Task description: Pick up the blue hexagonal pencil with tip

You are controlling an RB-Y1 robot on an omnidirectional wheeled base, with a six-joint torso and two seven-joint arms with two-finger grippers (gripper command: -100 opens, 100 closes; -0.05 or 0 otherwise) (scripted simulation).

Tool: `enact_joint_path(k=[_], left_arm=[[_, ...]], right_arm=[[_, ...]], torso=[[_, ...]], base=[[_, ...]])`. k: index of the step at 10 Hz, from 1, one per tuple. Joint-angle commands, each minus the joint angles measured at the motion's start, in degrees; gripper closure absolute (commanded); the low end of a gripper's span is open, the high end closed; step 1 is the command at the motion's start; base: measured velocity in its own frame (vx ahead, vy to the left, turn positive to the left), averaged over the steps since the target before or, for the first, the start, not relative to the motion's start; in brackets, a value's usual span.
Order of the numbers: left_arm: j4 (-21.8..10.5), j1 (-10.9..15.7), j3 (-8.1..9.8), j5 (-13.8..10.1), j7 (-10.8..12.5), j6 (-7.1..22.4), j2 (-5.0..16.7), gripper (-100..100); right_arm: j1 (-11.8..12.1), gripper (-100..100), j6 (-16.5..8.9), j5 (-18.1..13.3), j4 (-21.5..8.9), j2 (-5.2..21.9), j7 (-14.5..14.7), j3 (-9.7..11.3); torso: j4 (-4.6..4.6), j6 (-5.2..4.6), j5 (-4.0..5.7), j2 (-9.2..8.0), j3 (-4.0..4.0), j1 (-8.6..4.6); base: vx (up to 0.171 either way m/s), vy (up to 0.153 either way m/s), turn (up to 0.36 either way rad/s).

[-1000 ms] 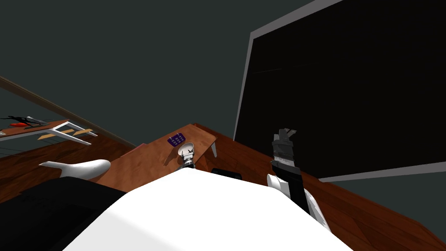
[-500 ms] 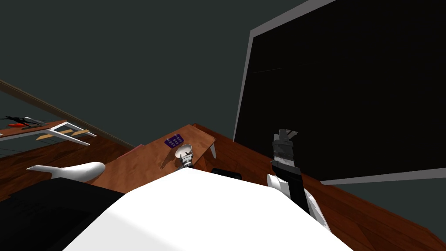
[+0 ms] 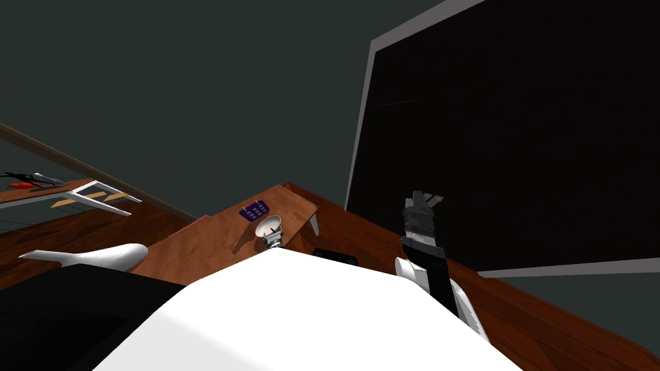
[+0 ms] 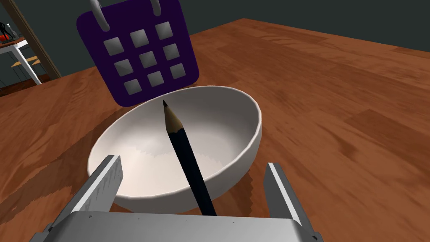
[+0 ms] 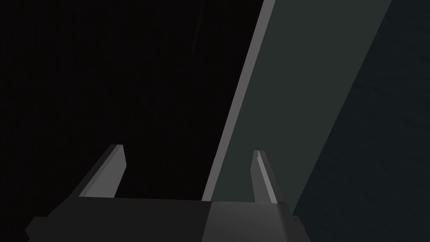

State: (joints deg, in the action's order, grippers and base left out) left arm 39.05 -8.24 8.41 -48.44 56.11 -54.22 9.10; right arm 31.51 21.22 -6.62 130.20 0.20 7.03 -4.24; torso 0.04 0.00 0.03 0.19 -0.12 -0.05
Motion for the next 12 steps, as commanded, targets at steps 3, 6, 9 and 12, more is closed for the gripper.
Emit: enact_joint_path(k=[3, 6, 9, 12], left_arm=[[0.8, -0.6, -1.62, -0.3, -1.1, -1.0, -1.2, -100], [4.0, -2.6, -6.5, -1.2, -5.3, -3.5, -4.7, -100], [5.1, -3.3, -8.13, -1.5, -6.7, -4.4, -5.8, -100], [7.2, -4.6, -11.38, -2.1, -9.4, -6.0, -8.2, -100]], right_arm=[[0.0, 0, 0.0, 0.0, 0.0, 0.0, 0.0, 0.0], [0.0, 0, 0.0, 0.0, 0.0, 0.0, 0.0, 0.0], [0.0, 0, 0.0, 0.0, 0.0, 0.0, 0.0, 0.0], [0.0, 0, 0.0, 0.0, 0.0, 0.0, 0.0, 0.0]], torso=[[-0.03, 0.0, -0.01, -0.17, 0.1, 0.04], [-0.01, 0.02, -0.13, -0.04, 0.03, 0.64], [-0.02, 0.01, -0.09, -0.12, 0.07, 0.38], [-0.03, -0.01, -0.06, -0.14, 0.08, 0.27]], base=[[0.016, 0.016, 0.032], [0.051, 0.163, 0.141], [0.028, 0.082, 0.053], [0.029, 0.068, 0.077]])
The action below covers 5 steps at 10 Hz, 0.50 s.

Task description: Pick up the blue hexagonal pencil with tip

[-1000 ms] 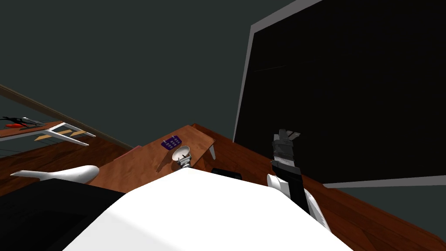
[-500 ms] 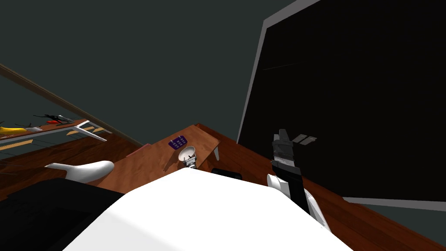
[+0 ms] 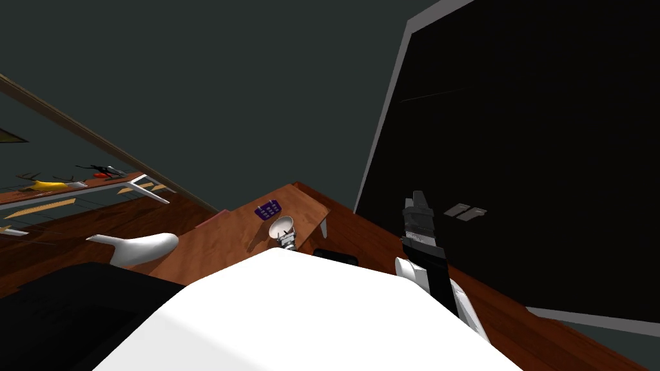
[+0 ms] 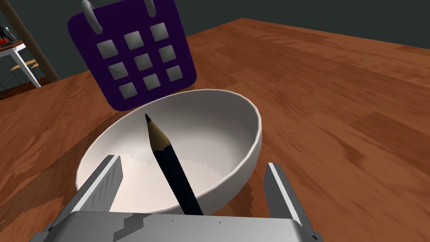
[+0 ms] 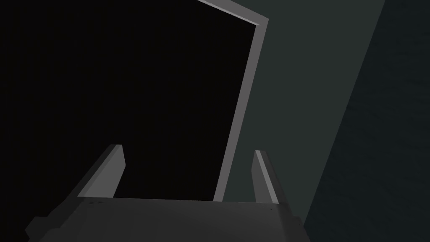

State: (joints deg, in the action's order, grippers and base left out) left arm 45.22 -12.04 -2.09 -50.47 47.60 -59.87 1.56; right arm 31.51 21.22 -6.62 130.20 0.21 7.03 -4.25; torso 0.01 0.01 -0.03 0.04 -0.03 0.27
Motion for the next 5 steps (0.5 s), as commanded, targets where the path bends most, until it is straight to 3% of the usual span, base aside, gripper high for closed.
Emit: enact_joint_path(k=[1, 3, 5], left_arm=[[2.1, -1.4, -2.51, -0.4, -2.3, -1.2, -1.8, -100], [4.3, -2.8, -5.76, -1.0, -5.1, -2.9, -4.2, -100], [3.2, -2.3, -5.47, -0.9, -4.5, -3.2, -3.9, -100]], right_arm=[[0.0, 0, 0.0, 0.0, 0.0, 0.0, 0.0, 0.0], [0.0, 0, 0.0, 0.0, 0.0, 0.0, 0.0, 0.0], [0.0, 0, 0.0, 0.0, 0.0, 0.0, 0.0, 0.0]], torso=[[0.0, 0.0, 0.0, 0.0, 0.0, 0.0], [0.03, 0.0, -0.07, 0.17, -0.09, 0.35], [0.02, -0.01, -0.03, 0.07, -0.05, 0.09]], base=[[0.051, 0.135, 0.128], [0.081, 0.166, 0.133], [0.028, 0.054, 0.019]])
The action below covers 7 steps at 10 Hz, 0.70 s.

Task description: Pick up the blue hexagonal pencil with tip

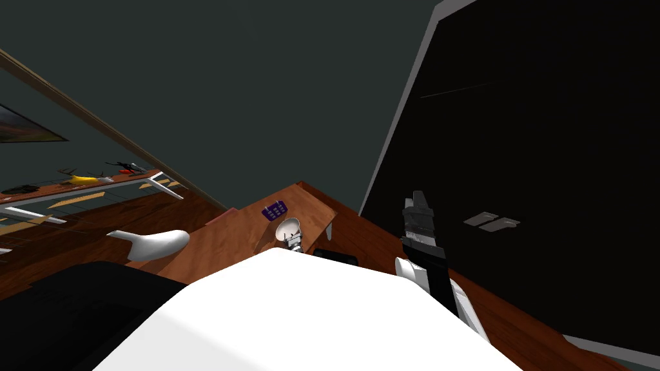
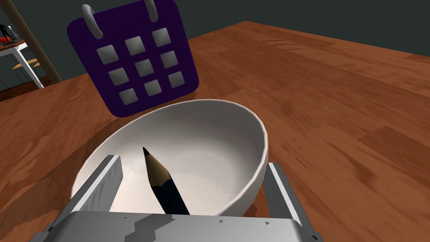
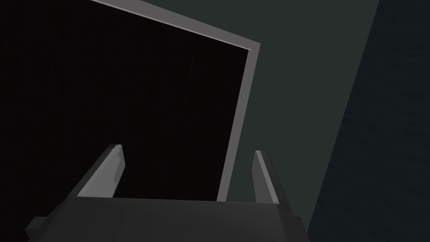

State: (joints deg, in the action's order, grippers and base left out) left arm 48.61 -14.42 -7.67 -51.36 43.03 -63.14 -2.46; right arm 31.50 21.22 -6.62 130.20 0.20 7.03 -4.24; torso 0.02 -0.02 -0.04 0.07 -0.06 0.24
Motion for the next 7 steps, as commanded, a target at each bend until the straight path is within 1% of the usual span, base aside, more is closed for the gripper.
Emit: enact_joint_path(k=[1, 5, 6, 7], left_arm=[[0.0, 0.0, 0.0, 0.0, 0.0, 0.0, 0.0, 100], [0.0, 0.1, 0.01, 0.0, 0.1, 0.0, 0.0, 100], [0.0, 0.1, 0.0, 0.0, 0.2, 0.0, 0.0, 0], [-1.3, 0.9, 2.87, 0.5, 2.3, 2.0, 2.2, 100]], right_arm=[[0.0, 0, 0.0, 0.0, 0.0, 0.0, 0.0, 0.0], [0.0, 0, 0.0, 0.0, 0.0, 0.0, 0.0, 0.0], [0.0, 0, 0.0, 0.0, 0.0, 0.0, 0.0, 0.0], [0.0, 0, 0.0, 0.0, 0.0, 0.0, 0.0, 0.0]], torso=[[0.0, 0.0, 0.0, 0.0, 0.0, 0.0], [0.04, 0.0, 0.08, -0.02, -0.01, -0.16], [0.04, 0.0, 0.09, -0.01, -0.01, -0.17], [0.04, 0.0, 0.09, -0.01, -0.02, -0.18]], base=[[0.0, 0.0, 0.0], [0.0, 0.0, 0.0], [0.0, 0.0, 0.0], [-0.069, -0.125, -0.196]])
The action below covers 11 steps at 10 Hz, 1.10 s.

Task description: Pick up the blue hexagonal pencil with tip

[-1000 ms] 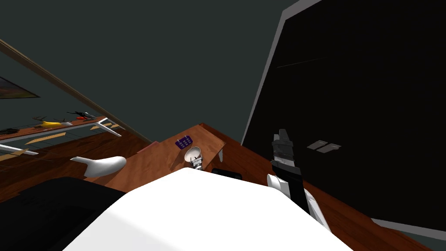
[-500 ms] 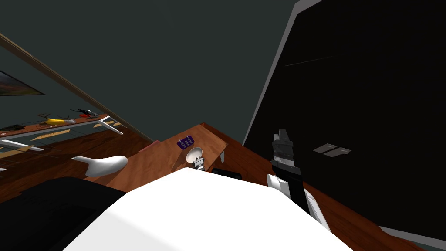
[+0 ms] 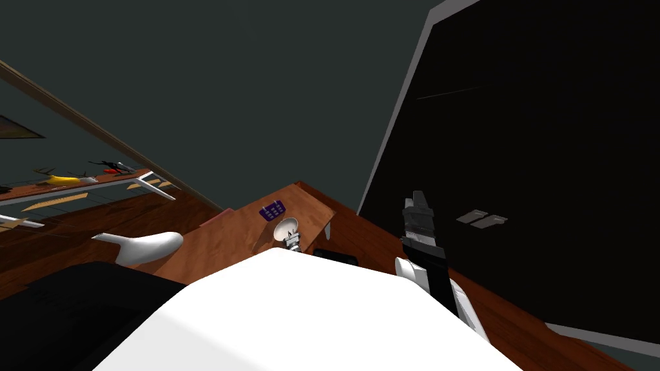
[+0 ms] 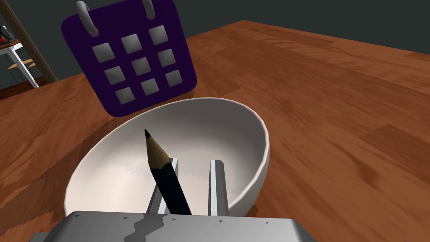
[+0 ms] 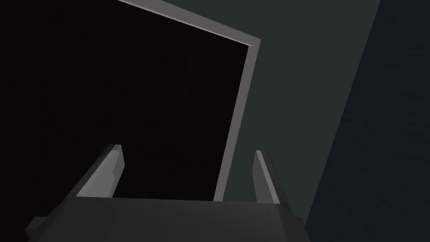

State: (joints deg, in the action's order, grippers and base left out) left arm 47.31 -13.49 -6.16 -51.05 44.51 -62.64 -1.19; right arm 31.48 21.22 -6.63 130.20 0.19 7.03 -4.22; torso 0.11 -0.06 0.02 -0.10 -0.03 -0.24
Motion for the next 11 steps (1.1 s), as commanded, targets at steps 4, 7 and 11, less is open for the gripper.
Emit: enact_joint_path(k=[4, 7, 11], left_arm=[[-3.2, 2.0, 6.44, 1.1, 4.9, 4.1, 4.4, 100], [-6.4, 4.0, 11.32, 2.0, 9.1, 6.6, 8.0, 100], [-6.8, 4.1, 13.76, 2.4, 11.2, 8.3, 9.9, 0]], right_arm=[[0.0, 0, 0.0, 0.0, 0.0, 0.0, 0.0, 0.0], [0.0, 0, 0.0, 0.0, 0.0, 0.0, 0.0, 0.0], [0.0, 0, 0.0, 0.0, 0.0, 0.0, 0.0, 0.0]], torso=[[0.21, -0.03, -0.26, 0.14, -0.17, 0.04], [0.3, 0.01, -0.31, 0.19, -0.24, 0.03], [0.33, 0.01, -0.31, 0.27, -0.29, 0.14]], base=[[-0.067, -0.15, -0.113], [-0.044, -0.136, -0.13], [-0.028, -0.102, -0.073]])
